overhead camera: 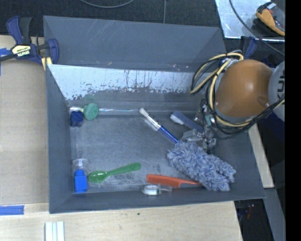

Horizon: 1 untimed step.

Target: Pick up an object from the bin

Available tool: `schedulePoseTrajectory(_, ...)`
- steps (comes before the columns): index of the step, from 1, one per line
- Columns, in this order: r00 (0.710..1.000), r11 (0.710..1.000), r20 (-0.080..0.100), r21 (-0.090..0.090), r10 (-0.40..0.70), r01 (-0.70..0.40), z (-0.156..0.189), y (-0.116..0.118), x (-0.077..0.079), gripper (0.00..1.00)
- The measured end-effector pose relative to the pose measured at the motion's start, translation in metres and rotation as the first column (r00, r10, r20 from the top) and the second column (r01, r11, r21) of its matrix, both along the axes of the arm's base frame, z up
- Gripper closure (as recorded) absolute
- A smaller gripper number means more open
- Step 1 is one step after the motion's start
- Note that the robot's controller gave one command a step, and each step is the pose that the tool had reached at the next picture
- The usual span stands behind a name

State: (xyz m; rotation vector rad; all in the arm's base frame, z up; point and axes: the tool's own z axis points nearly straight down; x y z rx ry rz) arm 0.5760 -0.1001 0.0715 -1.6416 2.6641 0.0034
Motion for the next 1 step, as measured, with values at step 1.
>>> schedulePoseTrajectory(1,1.000,1.000,0.000,0.000,-0.001,0.001,0.0003,-0.0001,0.0000,1.00)
